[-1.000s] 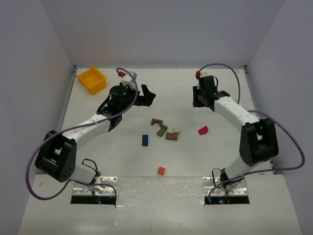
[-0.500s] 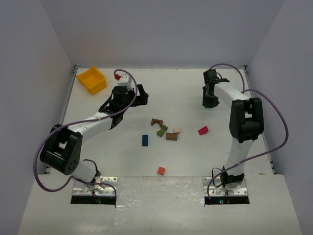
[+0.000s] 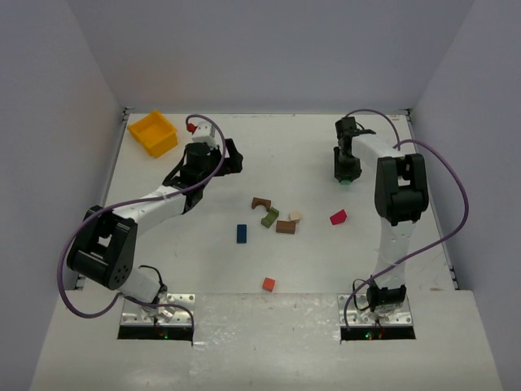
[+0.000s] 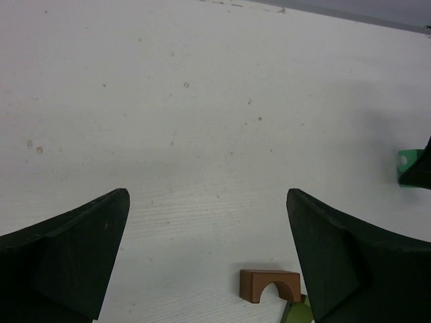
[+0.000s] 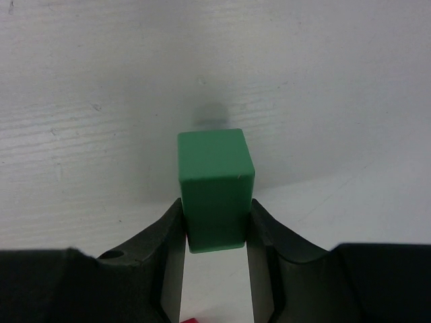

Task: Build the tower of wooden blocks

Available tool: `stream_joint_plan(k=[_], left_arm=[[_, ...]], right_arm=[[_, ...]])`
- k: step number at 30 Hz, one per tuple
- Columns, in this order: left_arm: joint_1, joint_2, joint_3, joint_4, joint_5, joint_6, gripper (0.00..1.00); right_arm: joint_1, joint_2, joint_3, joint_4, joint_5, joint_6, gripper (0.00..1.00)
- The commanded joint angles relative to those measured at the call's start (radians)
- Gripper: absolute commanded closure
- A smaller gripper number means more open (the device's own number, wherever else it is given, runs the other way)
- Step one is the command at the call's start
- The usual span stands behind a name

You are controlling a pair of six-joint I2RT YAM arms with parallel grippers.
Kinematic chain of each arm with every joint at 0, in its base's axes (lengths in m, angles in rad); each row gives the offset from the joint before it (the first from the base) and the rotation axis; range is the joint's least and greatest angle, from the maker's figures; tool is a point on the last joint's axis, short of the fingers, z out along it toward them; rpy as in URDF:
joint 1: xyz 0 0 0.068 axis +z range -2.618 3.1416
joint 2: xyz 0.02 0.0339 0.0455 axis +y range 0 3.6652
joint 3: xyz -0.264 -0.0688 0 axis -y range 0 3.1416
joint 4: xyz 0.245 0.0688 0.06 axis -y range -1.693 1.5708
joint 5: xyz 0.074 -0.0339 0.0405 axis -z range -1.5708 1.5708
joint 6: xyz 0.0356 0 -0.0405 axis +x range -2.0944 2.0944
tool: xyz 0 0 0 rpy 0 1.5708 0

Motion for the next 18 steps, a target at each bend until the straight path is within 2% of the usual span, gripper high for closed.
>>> stream_joint_plan(k=[1, 7, 13, 15, 16, 17, 18], left_arm=[[0.015, 0.005, 0.023, 0.015, -0.006, -0.004, 0.0], [0.015, 0.005, 0.023, 0.013, -0.003, -0.007, 0.0], [0.015, -0.007, 0.023, 0.004, -0.011, -0.011, 0.0], [0.017, -0.017, 0.027, -0.012, -0.021, -0.017, 0.0], [0.016, -0.026, 0.024, -0.017, -0.019, -0.02, 0.0], [0.015, -0.035, 0.018, -0.018, -0.016, -0.023, 0.0], [0.015, -0.042, 0.012, -0.011, -0.013, -0.024, 0.0]], right_arm=[[-0.002, -0.013, 0.025, 0.005, -0.004, 0.011, 0.54], [-0.003, -0.047, 0.042, 0.002, -0.018, 0.013, 0.38], [0.005, -0.159, 0.064, -0.008, -0.053, -0.003, 0.29], [0.027, -0.245, 0.004, 0.009, -0.059, -0.006, 0.18], [0.047, -0.295, -0.041, 0.029, -0.05, -0.009, 0.07], [0.068, -0.34, -0.083, 0.051, -0.045, -0.013, 0.01], [0.09, -0.377, -0.12, 0.079, -0.033, -0.02, 0.01]])
